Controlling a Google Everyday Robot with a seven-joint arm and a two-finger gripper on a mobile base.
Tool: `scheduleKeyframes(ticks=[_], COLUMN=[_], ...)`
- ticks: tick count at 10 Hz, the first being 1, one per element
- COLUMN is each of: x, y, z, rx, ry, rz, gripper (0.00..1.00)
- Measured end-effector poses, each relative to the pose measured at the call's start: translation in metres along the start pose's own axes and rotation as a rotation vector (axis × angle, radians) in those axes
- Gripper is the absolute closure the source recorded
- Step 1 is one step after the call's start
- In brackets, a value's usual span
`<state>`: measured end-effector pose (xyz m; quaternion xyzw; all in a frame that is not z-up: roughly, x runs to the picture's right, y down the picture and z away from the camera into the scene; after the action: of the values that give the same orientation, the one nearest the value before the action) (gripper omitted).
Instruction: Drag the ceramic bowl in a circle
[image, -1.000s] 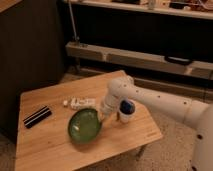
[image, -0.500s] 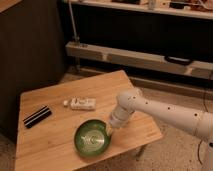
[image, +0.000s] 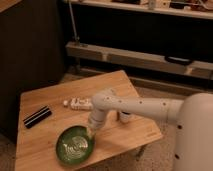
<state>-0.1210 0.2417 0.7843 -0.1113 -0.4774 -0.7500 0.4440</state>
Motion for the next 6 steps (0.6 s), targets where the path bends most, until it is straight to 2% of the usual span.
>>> scheduleKeyframes(ticks=[1,3,4,5,6], x=[0.016,0.067,0.085,0.116,0.135], y=[-0.015,-0.049,-0.056,-0.064,-0.066], z=[0.002,-0.002,-0.008,-0.017,-0.023], rx=[-0.009,-0.030,-0.035,-0.037,-0.037], ry=[-0.009,-0.016,-0.012,-0.001,0.007], rz=[-0.030,-0.086,-0.092,-0.095,-0.086], gripper=[1.00,1.00,1.00,1.00,1.00])
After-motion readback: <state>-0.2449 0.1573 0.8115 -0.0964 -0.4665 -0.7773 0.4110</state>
